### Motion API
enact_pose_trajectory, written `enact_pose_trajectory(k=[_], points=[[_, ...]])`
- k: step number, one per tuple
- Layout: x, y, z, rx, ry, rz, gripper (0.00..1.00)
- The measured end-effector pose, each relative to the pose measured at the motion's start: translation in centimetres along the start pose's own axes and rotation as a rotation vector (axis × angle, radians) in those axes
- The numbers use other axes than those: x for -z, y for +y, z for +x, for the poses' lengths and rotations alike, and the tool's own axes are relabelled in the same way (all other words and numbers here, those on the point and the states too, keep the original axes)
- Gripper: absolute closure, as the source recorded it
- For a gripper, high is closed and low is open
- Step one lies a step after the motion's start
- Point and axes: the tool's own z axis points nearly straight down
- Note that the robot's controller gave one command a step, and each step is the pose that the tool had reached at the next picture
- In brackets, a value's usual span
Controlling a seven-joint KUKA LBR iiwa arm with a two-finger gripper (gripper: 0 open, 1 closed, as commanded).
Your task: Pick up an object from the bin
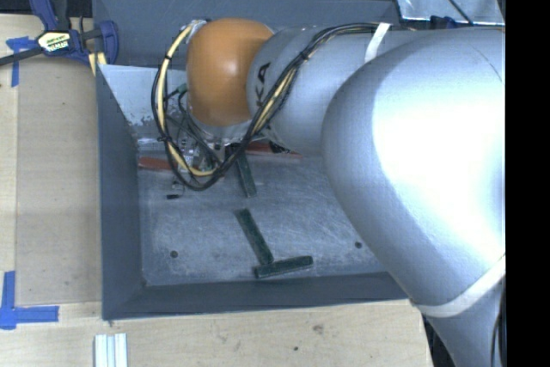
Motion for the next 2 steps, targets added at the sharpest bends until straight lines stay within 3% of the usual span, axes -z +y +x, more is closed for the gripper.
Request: enact_pose_trajectory(k=[2], points=[[0.65, -0.12, 0.16, 0.000, 0.006, 0.003, 1.00]])
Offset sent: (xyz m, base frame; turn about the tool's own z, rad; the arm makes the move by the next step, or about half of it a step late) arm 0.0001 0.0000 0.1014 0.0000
